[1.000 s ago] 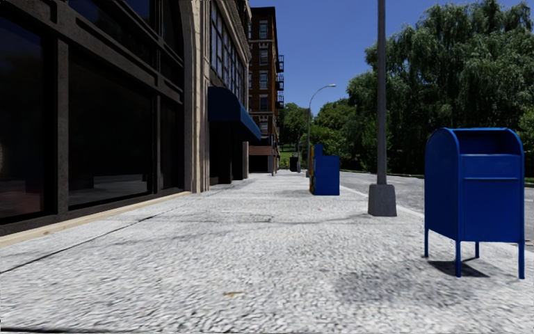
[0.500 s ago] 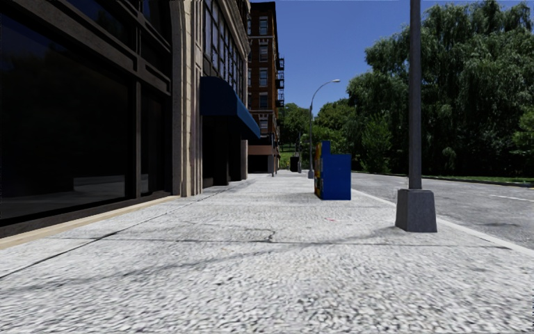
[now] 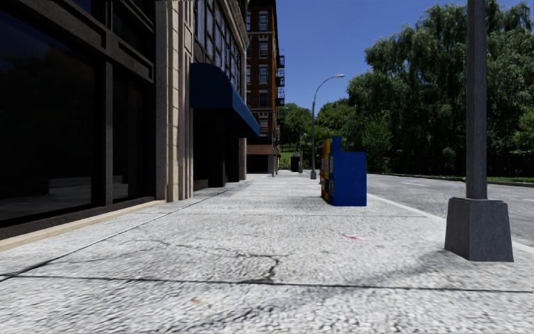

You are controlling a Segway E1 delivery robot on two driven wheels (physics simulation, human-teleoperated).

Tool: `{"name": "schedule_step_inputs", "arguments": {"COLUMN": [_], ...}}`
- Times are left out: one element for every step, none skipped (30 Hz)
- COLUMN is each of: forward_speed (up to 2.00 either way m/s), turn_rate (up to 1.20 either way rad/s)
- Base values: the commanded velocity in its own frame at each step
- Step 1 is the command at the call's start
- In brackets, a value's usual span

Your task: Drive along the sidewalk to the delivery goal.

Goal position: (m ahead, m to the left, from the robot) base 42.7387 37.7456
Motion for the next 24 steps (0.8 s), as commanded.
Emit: {"name": "schedule_step_inputs", "arguments": {"forward_speed": [2.0,2.0,2.0,2.0,2.0,2.0,2.0,2.0,2.0,2.0,2.0,2.0,2.0,2.0,2.0,2.0,2.0,2.0,2.0,2.0,2.0,2.0,2.0,2.0], "turn_rate": [0.0,0.0,0.0,0.0,0.0,0.0,0.0,0.0,0.0,0.0,0.0,0.0,0.0,0.0,0.0,0.0,0.0,0.0,0.0,0.0,0.0,0.0,0.0,0.0]}}
